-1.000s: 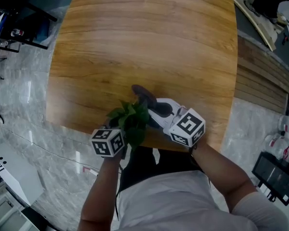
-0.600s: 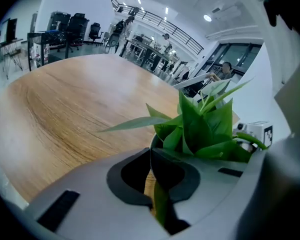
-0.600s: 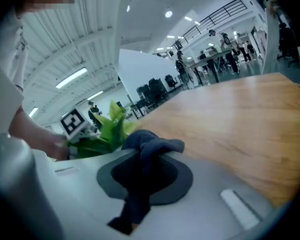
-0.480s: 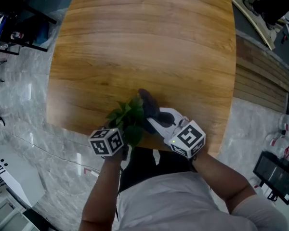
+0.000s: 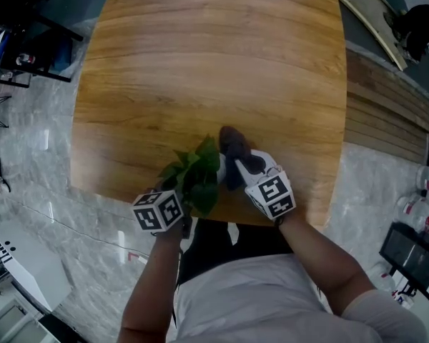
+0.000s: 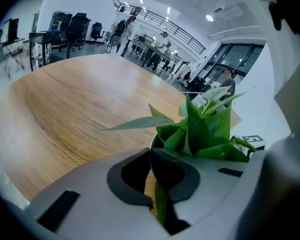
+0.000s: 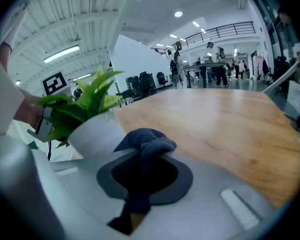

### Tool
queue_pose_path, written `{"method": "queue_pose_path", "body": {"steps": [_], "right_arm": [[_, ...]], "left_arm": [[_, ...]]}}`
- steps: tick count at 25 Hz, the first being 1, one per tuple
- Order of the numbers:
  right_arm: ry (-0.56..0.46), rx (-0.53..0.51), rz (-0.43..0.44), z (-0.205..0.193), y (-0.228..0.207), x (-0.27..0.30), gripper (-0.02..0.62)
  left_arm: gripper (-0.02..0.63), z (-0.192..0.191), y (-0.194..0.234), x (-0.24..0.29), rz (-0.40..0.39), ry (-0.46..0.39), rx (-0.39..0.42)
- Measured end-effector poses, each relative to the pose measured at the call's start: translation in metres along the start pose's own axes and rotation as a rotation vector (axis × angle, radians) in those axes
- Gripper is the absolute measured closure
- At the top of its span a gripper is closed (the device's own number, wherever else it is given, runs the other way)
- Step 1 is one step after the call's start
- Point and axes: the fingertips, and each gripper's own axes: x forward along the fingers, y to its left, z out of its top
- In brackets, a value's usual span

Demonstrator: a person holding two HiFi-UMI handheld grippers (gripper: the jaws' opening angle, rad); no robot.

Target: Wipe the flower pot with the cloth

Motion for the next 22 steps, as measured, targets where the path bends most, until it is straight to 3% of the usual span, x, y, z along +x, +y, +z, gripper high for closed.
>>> {"method": "queue_pose_path", "body": {"steps": [7,14,16,22], "right_arm": [[-0.148,-0.056,-0.020,0.060,0.000,-0.061,0.563],[-0.168,-0.066,-0.070,0.072,-0.019,-0.108,0.561],[-0.182,-0.064,-0.084,0.075,-0.022,-0.121,0.563],[-0.217,-0.063,-0.071,0.090,-0.018,-0.152,0.561]], "left_arm": [[0.591,0.006,-0.019,0.001,0.008,0.018,0.040],[0.584,0.008,-0.040,0.004,0.015,0.013,0.077],[0.547,0.008,-0.044,0.002,0.014,0.013,0.084],[0.526,0.020,-0.059,-0.022,0.016,-0.030,0.107]]}}
